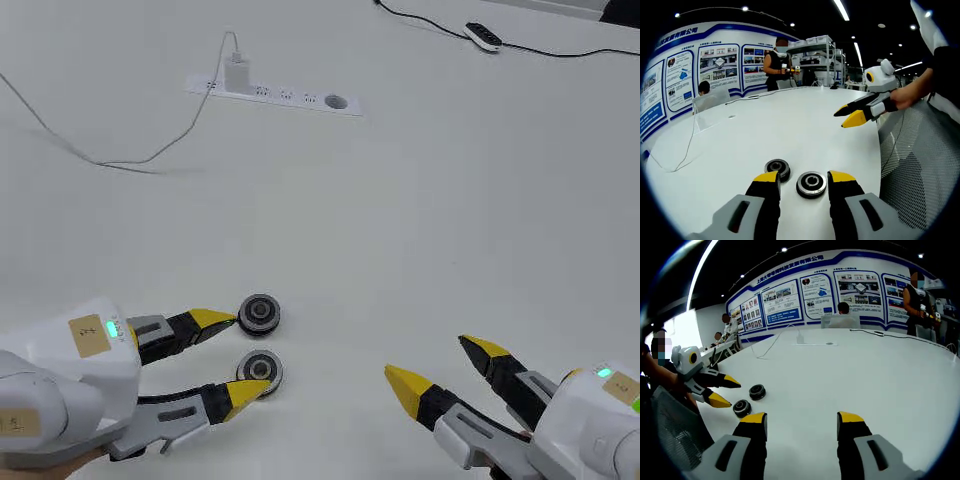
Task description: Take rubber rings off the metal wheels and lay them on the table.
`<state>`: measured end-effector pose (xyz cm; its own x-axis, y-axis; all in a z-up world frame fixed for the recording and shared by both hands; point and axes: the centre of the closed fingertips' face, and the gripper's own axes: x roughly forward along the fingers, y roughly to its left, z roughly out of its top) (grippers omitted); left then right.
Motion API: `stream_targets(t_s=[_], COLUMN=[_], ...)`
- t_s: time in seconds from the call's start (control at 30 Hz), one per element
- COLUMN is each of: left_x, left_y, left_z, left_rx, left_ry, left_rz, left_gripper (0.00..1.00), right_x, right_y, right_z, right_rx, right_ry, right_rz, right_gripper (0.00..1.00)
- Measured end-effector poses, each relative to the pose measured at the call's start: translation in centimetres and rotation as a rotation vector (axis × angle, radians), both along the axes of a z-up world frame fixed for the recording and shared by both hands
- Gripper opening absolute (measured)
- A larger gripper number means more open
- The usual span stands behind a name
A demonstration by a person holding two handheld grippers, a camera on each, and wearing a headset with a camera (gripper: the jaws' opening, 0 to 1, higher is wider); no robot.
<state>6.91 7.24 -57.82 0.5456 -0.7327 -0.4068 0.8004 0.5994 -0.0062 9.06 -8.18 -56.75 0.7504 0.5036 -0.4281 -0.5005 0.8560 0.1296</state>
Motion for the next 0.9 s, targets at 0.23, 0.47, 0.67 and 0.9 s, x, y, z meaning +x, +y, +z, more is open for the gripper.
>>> stream_targets(t_s=[0.23,0.47,0.67,0.9], left_x=[-0.5,-0.3,-0.3,-0.4], left_y=[-0.6,-0.9,-0.7,-0.5], left_z=[-0.9,-1.1,-1.4,-1.8], left_rx=[0.027,0.032,0.042,0.054], left_ry=[0.012,0.021,0.027,0.03], left_rz=[-0.042,-0.042,-0.04,-0.046], left_gripper=[0.31,0.23,0.21,0.17], right_x=[0.0,0.0,0.0,0.0], right_y=[0.0,0.1,0.1,0.2], right_z=[0.0,-0.1,-0.1,-0.1], right_rx=[0.005,0.012,0.015,0.017], right_ry=[0.006,0.012,0.016,0.016], right_rz=[-0.003,0.002,0.003,0.004], right_gripper=[0.57,0.57,0.57,0.56])
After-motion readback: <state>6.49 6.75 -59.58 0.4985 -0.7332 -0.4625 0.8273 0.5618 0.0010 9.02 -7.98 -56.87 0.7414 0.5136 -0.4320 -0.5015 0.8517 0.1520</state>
